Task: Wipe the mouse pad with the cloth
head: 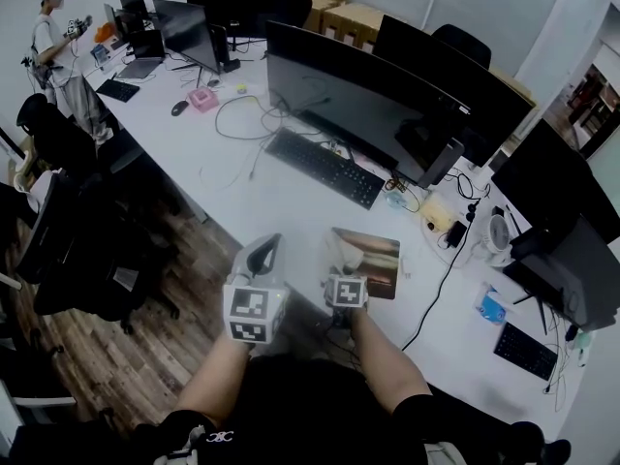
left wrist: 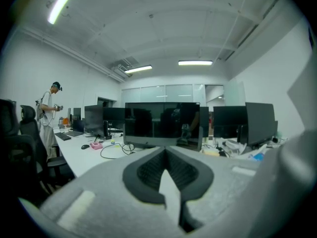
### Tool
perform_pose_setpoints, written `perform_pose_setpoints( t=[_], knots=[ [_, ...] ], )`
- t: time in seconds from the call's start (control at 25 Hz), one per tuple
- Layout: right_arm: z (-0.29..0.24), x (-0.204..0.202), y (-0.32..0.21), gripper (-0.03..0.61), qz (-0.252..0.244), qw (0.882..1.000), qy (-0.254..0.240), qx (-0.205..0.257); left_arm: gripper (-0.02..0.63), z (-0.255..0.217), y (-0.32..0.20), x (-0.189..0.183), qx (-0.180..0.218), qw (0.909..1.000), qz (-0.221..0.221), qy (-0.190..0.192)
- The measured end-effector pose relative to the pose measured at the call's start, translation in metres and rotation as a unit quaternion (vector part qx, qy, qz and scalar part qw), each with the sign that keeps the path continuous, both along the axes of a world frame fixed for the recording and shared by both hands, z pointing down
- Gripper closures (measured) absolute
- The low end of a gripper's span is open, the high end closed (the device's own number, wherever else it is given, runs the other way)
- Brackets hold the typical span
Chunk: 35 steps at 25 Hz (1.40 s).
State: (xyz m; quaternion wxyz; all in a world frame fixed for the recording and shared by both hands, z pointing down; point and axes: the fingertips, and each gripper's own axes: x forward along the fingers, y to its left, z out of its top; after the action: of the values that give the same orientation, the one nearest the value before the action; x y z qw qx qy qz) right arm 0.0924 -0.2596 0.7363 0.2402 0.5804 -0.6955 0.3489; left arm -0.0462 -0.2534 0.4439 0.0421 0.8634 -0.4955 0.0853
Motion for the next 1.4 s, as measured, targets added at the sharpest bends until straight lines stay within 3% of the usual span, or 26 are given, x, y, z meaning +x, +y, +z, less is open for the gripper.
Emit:
perform_pose_setpoints(
  t=[0.56, 0.92, 1.12, 1.4],
  knots=[
    [-0.004, 0.036, 0.026, 0.494, 0.045, 0.999, 0.000, 0.002, 0.615, -0.003, 0.008, 0.030, 0.003, 0.9991, 0.042, 0.003],
    [-0.001, 0.078, 0.047, 0.494, 0.091, 0.996, 0.014, -0.004, 0.615, 0.000, 0.014, 0.053, 0.000, 0.9974, 0.072, 0.003],
    [-0.006, 0.103, 0.049, 0.494, 0.107, 0.994, 0.025, 0.015, 0.615, 0.002, 0.017, 0.066, -0.003, 0.9961, 0.088, 0.002],
    [-0.003, 0.134, 0.062, 0.494, 0.130, 0.991, 0.021, 0.001, 0.615, 0.003, 0.020, 0.083, -0.003, 0.9949, 0.101, -0.001]
  ],
)
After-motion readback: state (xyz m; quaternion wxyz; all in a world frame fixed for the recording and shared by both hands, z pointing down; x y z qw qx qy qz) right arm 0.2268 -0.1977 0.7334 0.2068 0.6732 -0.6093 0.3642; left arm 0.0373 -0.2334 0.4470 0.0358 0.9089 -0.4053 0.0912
